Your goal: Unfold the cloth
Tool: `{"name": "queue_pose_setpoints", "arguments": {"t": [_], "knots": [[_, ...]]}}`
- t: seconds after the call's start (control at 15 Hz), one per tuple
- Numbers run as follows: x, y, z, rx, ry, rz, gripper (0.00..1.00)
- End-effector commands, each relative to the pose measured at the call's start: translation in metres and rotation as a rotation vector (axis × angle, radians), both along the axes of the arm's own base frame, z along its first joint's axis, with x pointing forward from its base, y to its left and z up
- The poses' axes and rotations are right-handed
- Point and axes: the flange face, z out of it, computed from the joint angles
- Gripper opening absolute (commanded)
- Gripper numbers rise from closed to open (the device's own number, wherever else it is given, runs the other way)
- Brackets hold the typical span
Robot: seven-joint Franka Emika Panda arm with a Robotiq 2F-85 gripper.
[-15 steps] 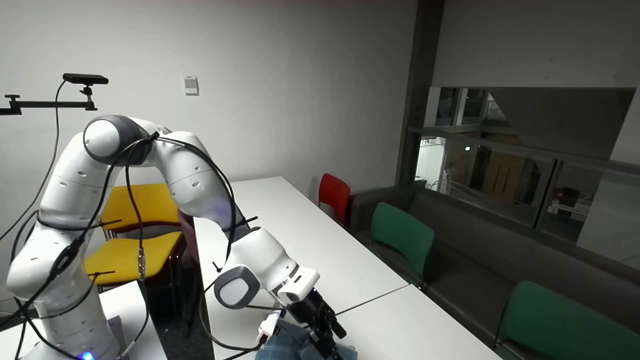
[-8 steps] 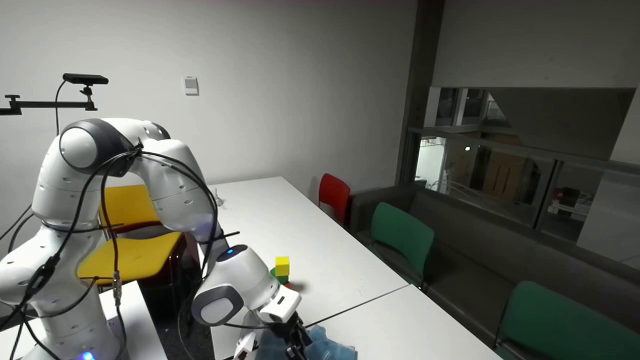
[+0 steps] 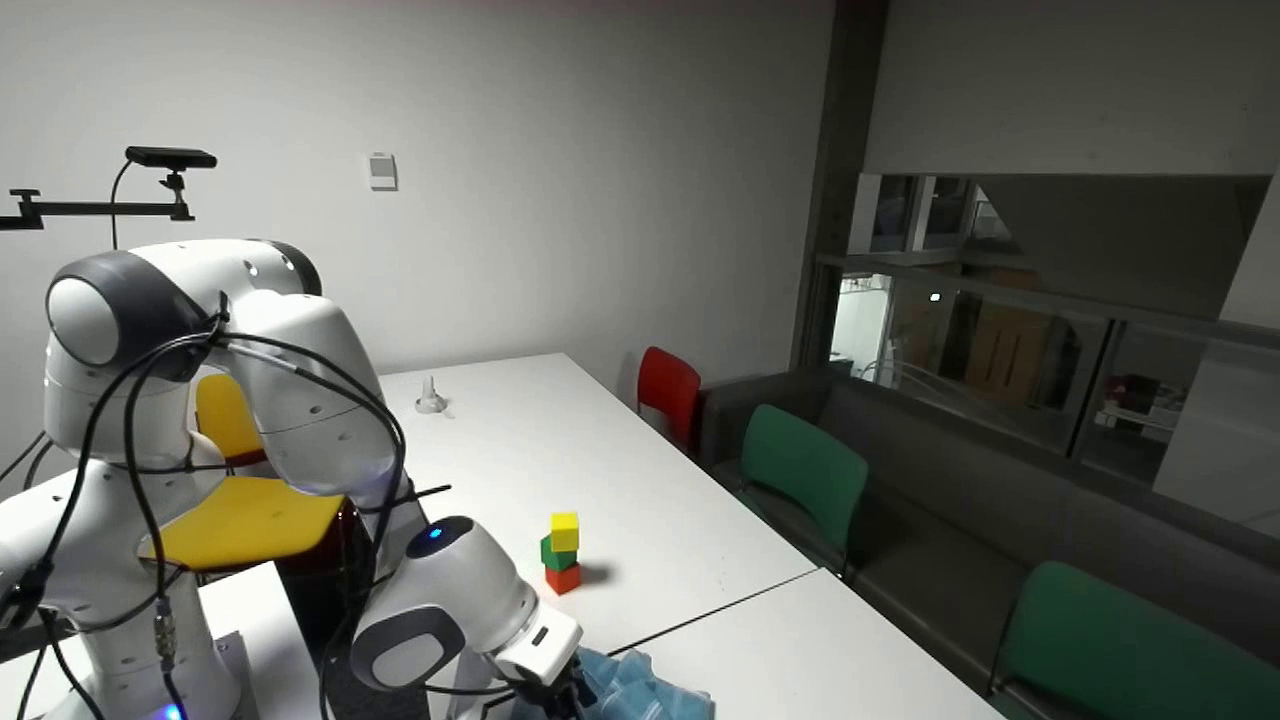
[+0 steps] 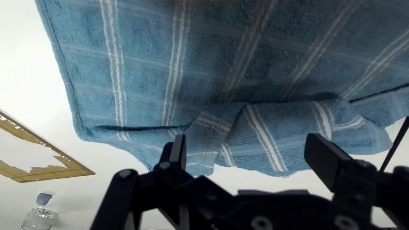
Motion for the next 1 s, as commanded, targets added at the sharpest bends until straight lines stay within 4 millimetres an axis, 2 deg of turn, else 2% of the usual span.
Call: {"name": "queue_pose_setpoints", "arguments": {"t": [0.0, 0.13, 0.67, 0.93], "knots": [[-0.009, -0.012, 0.013, -0.071, 0.009, 0.065, 1.0], [-0.006, -0.019, 0.019, -0.093, 0.018, 0.093, 1.0], [0.004, 0.002, 0.008, 0.058, 0.013, 0.022, 1.0], [0.008, -0.006, 0.013, 0.068, 0.019, -0.032, 1.0]]}}
